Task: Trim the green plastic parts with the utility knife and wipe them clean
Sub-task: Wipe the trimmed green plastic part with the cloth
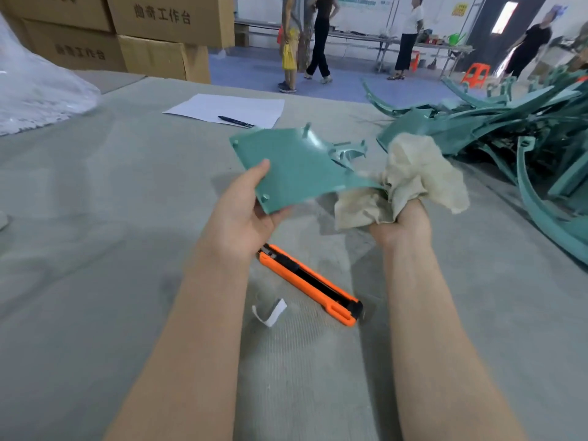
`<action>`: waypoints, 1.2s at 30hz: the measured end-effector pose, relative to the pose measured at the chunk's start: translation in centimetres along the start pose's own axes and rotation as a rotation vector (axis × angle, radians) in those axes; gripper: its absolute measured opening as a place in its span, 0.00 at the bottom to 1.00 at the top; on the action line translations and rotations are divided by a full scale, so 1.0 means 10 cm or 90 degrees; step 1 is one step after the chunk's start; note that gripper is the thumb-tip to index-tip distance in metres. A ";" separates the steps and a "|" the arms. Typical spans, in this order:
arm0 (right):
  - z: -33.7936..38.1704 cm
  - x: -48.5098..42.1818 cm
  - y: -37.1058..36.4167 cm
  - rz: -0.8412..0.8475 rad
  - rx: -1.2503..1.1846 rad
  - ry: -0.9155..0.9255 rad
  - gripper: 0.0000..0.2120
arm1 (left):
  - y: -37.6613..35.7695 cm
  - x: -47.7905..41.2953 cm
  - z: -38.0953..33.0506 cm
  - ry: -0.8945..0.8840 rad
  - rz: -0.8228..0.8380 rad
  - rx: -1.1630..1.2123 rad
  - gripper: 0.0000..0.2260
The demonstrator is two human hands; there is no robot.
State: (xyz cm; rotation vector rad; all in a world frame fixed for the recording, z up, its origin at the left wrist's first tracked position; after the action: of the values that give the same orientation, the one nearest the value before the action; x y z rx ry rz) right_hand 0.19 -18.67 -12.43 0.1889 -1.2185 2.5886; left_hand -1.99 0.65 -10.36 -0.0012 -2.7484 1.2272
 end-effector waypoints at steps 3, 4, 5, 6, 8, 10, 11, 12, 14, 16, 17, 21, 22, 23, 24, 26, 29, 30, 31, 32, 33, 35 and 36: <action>-0.03 0.05 -0.11 0.021 -0.093 -0.002 0.18 | 0.00 0.00 -0.08 -0.078 0.005 0.178 0.16; -0.05 0.05 -0.14 0.011 -0.074 0.006 0.19 | -0.06 0.01 -0.09 -0.098 0.039 0.198 0.17; -0.08 0.05 -0.15 0.002 -0.028 0.012 0.19 | -0.13 0.03 -0.07 -0.111 0.074 0.190 0.16; -0.12 0.05 -0.16 -0.012 0.040 0.028 0.18 | -0.22 0.05 -0.02 -0.116 0.103 0.163 0.15; -0.22 0.06 -0.21 -0.058 0.124 0.041 0.14 | -0.33 0.07 0.08 -0.124 0.126 0.099 0.15; -0.26 0.08 -0.28 -0.070 0.154 0.059 0.12 | -0.35 0.07 0.11 -0.147 0.128 0.055 0.13; -0.25 0.07 -0.30 -0.066 0.186 0.078 0.12 | -0.35 0.08 0.10 -0.158 0.133 0.039 0.13; -0.24 0.06 -0.31 -0.070 0.217 0.098 0.12 | -0.37 0.09 0.09 -0.164 0.141 0.024 0.13; -0.20 0.05 -0.22 -0.083 0.276 0.130 0.11 | -0.39 0.11 0.10 -0.170 0.155 -0.007 0.13; -0.14 0.05 -0.12 -0.101 0.342 0.136 0.08 | -0.41 0.12 0.13 -0.168 0.152 -0.012 0.12; -0.09 0.04 -0.09 -0.102 0.369 0.152 0.10 | -0.40 0.12 0.13 -0.165 0.141 0.001 0.12; 0.21 0.05 -0.06 -0.132 0.429 0.267 0.06 | -0.19 0.08 -0.06 -0.184 0.045 0.090 0.10; 0.29 0.08 -0.07 -0.154 0.429 0.311 0.09 | -0.12 0.08 -0.12 -0.204 0.018 0.093 0.10; 0.36 0.13 -0.10 -0.170 0.428 0.344 0.14 | -0.06 0.09 -0.17 -0.219 -0.007 0.096 0.10; 0.41 0.18 -0.15 -0.169 0.433 0.376 0.17 | -0.02 0.09 -0.21 -0.223 -0.028 0.101 0.11; 0.41 0.26 -0.30 -0.102 0.461 0.394 0.20 | 0.01 0.09 -0.22 -0.201 -0.055 0.079 0.11; 0.21 0.42 -0.62 0.105 0.458 0.322 0.14 | -0.08 0.11 -0.16 -0.146 -0.034 -0.067 0.10; 0.12 0.47 -0.70 0.171 0.489 0.300 0.14 | -0.14 0.13 -0.14 -0.131 -0.006 -0.126 0.11; 0.04 0.49 -0.76 0.220 0.556 0.290 0.17 | -0.19 0.14 -0.12 -0.124 0.024 -0.183 0.12; -0.02 0.50 -0.79 0.249 0.635 0.291 0.20 | -0.24 0.17 -0.12 -0.126 0.049 -0.240 0.12; -0.06 0.48 -0.79 0.256 0.709 0.301 0.19 | -0.27 0.19 -0.12 -0.132 0.062 -0.296 0.12; -0.03 0.41 -0.75 0.219 0.760 0.329 0.12 | -0.32 0.22 -0.13 -0.132 0.076 -0.394 0.11; 0.00 0.37 -0.70 0.186 0.748 0.337 0.12 | -0.34 0.23 -0.13 -0.126 0.086 -0.429 0.11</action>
State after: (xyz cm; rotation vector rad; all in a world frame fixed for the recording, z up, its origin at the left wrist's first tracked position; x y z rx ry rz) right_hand -1.23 -13.69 -6.40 -0.4589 0.5478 2.9474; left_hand -3.95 -0.53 -6.72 -0.1394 -3.2339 0.2776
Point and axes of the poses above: each hand's wrist, its own x-axis away from the middle knuckle, its own y-axis out of the back of the hand, z = x × y, the point moved 6 cm from there along -x, towards the middle knuckle, and after that the axes turned 2 degrees about z, right-handed, at the moved point
